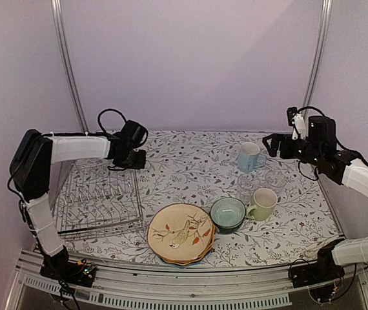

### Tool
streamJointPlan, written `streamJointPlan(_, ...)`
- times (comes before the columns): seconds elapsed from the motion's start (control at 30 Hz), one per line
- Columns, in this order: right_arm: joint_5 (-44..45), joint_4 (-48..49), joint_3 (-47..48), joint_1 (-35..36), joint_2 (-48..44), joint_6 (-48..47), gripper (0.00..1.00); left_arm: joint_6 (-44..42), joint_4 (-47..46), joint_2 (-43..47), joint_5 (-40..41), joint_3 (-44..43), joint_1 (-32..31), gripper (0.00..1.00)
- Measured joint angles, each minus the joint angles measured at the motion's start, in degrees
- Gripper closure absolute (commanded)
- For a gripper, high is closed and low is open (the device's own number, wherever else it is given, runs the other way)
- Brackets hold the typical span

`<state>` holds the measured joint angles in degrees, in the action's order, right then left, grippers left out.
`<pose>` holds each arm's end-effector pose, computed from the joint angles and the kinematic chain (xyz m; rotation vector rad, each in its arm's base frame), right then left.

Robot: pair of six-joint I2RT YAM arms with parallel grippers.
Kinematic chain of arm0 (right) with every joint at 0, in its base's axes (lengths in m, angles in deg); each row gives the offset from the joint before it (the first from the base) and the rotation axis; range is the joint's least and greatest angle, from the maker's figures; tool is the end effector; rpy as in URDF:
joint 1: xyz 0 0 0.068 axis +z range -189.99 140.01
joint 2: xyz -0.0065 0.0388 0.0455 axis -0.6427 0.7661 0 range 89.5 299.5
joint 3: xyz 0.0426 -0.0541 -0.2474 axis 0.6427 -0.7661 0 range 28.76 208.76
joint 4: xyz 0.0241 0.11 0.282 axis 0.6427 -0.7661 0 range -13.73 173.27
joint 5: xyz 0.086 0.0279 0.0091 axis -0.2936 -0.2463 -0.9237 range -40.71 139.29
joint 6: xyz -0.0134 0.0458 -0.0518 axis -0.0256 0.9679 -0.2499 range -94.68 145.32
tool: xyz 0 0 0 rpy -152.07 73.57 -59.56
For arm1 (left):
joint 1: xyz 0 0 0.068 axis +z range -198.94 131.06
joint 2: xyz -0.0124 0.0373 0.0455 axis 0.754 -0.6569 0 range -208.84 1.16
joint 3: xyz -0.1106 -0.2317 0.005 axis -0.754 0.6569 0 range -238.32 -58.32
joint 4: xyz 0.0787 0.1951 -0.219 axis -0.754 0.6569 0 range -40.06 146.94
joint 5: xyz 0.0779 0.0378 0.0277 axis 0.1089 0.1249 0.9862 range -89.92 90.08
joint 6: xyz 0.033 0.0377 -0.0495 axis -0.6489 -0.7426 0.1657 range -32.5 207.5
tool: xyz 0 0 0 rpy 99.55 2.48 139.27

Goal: Load the mixed dishes into the dish rack

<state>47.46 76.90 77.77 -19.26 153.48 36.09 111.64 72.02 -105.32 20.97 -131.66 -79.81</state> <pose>0.3072 0.1183 0.2712 -0.1918 1.9542 0.3941 0.3868 -0.2074 0.1377 0.0027 2.4460 0.0459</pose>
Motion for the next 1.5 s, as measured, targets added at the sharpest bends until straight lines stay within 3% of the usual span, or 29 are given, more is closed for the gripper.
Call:
streamJointPlan(0.3,-0.39,0.46,-0.33,0.02,0.35,0.46,0.01,-2.54,3.69,-6.8,-1.05,-10.14,0.02,1.0)
streamJointPlan(0.7,-1.62,0.52,-0.33,0.02,2.01,0.61,0.01,-0.39,4.28,-16.63,-3.89,-23.58,-0.24,1.0)
streamJointPlan(1.0,-3.52,0.07,0.26,0.74,2.43,0.57,0.01,4.57,2.1,-19.06,-3.74,-26.05,-0.59,1.0)
streamJointPlan(1.27,-5.88,-1.64,0.52,1.95,5.38,0.35,0.01,8.02,-1.09,-21.22,-4.11,-27.96,-0.76,0.9)
streamJointPlan(1.5,-6.05,-4.09,1.81,5.99,6.69,-0.31,0.01,9.7,-4.26,-21.68,-6.67,-27.41,-1.01,0.64)
